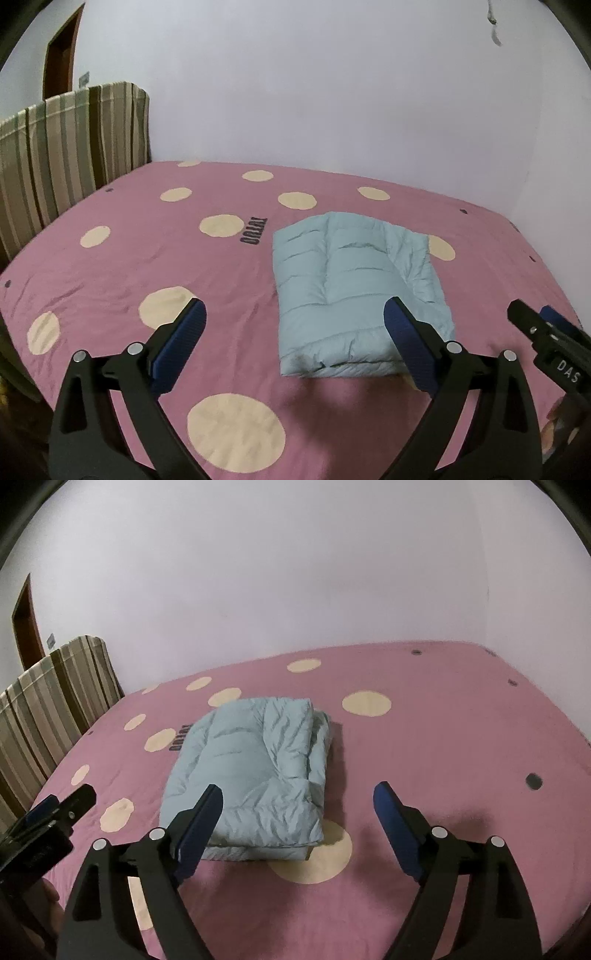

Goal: Fold large clothes

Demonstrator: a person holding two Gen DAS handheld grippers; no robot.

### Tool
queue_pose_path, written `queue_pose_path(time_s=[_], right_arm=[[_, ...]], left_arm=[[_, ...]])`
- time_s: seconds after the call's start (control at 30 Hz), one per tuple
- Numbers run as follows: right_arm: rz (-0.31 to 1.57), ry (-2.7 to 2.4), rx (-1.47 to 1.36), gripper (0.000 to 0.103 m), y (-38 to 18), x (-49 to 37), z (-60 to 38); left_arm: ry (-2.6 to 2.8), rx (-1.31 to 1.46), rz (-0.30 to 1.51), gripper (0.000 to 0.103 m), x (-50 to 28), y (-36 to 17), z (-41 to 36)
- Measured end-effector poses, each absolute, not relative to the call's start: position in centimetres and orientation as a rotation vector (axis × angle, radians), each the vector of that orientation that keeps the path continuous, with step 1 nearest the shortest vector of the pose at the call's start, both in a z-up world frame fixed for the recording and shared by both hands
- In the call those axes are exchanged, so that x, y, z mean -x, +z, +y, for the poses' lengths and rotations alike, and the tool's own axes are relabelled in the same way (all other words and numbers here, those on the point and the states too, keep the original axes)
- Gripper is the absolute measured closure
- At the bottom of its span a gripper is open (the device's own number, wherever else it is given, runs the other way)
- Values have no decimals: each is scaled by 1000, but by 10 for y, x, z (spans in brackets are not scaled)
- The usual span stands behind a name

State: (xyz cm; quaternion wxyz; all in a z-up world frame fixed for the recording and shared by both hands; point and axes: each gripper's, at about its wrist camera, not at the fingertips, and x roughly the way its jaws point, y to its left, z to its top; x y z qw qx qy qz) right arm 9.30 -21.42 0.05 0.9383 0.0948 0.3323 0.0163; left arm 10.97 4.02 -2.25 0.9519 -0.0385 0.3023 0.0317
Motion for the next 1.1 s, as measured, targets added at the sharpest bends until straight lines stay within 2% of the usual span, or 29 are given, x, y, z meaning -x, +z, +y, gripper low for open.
queue_pose_path(time_s=[1.1], right_arm=[[645,25,-144,18,14,-58,-191]], left_arm=[[56,86,586,4,-79,-11,29]])
